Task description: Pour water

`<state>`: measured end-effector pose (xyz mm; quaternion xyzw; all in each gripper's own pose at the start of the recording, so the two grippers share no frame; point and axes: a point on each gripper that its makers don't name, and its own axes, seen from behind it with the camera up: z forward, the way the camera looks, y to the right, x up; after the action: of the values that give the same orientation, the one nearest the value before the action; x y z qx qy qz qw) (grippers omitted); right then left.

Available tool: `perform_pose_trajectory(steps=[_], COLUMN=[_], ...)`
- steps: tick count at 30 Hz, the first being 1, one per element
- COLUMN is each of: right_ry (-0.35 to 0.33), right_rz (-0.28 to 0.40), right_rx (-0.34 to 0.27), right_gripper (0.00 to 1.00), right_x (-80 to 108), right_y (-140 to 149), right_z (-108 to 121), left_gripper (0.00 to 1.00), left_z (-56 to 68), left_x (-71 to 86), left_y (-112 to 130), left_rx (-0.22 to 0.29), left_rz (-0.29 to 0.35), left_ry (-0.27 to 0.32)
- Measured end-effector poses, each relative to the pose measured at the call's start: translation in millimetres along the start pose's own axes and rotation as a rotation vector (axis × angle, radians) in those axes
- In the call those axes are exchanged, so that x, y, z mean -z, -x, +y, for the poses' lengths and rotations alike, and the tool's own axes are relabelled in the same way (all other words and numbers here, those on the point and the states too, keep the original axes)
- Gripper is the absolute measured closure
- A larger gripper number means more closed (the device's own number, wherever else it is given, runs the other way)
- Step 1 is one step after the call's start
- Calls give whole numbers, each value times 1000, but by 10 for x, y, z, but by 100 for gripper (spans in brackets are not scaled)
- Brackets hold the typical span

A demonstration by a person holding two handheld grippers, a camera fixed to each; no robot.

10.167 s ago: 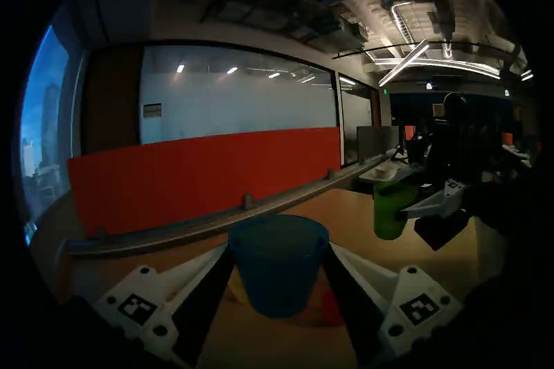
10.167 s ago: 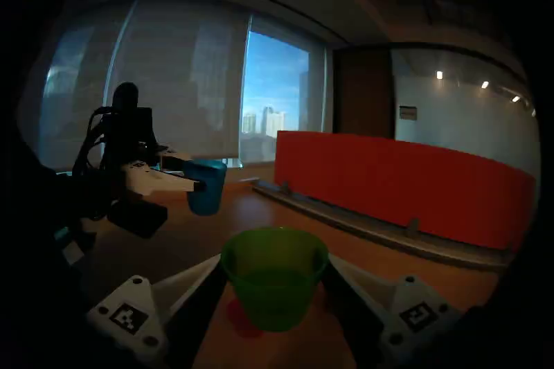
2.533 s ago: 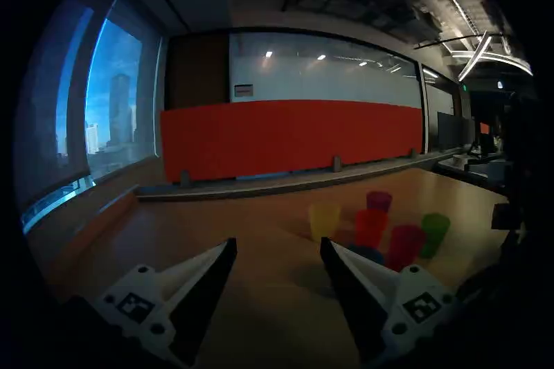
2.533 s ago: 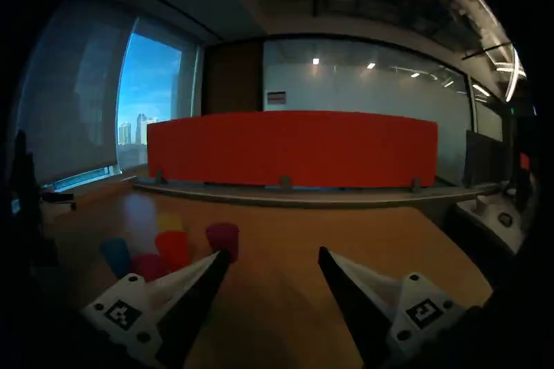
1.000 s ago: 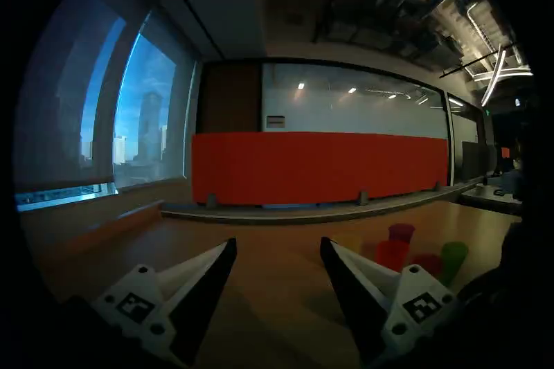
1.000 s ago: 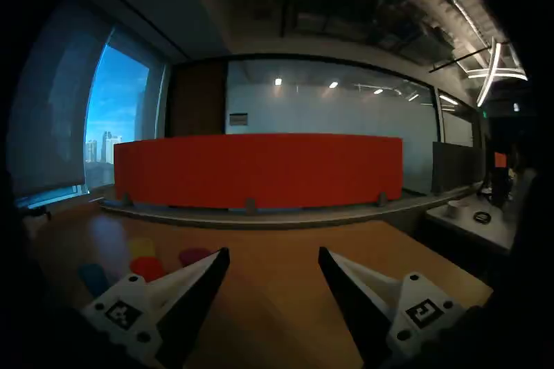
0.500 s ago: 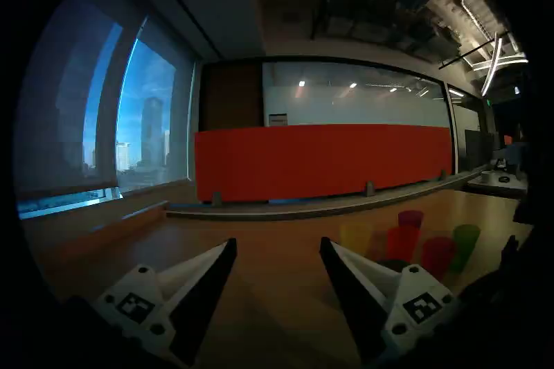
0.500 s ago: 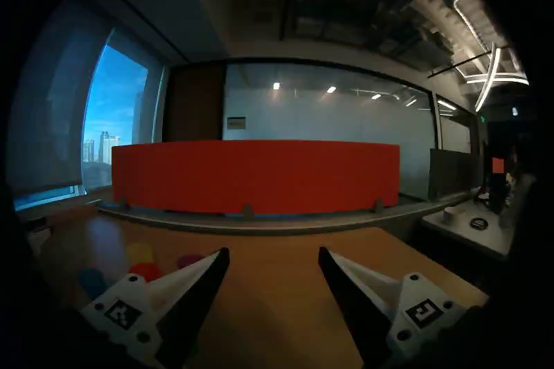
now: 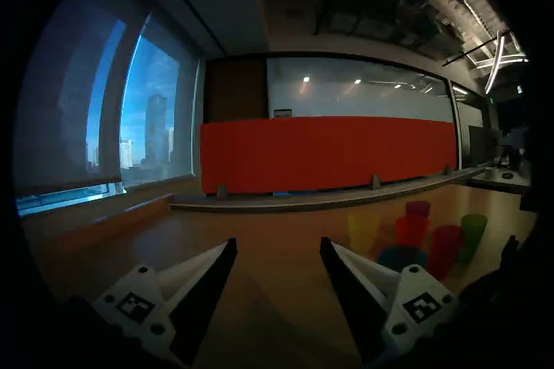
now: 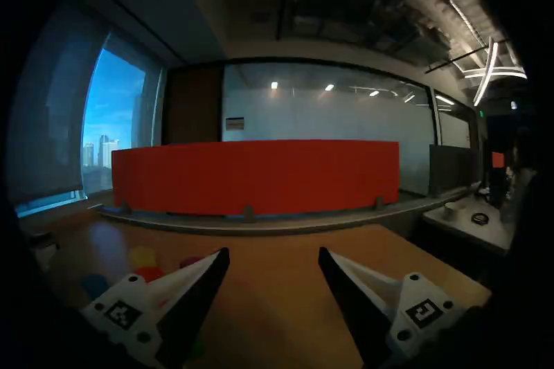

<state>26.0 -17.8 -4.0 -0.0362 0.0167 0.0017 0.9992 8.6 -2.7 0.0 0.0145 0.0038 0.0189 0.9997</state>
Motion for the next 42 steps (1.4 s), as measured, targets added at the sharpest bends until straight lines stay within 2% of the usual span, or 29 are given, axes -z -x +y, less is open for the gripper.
perform_pose_trajectory(steps=[15, 30, 42], right_ry=[-1, -11, -26], right_rz=[7, 10, 56], right_rx=[-3, -1, 4], right_gripper=[1, 1, 1], right_x=[21, 56, 112], right_y=[-74, -74, -176], right_z=[-48, -65, -39], left_gripper=[11, 11, 11], left_z=[-90, -27, -12], left_x=[-28, -26, -24], left_y=[60, 72, 77], left_rx=[42, 39, 39], left_rz=[-6, -8, -8], left_ry=[-7, 10, 15])
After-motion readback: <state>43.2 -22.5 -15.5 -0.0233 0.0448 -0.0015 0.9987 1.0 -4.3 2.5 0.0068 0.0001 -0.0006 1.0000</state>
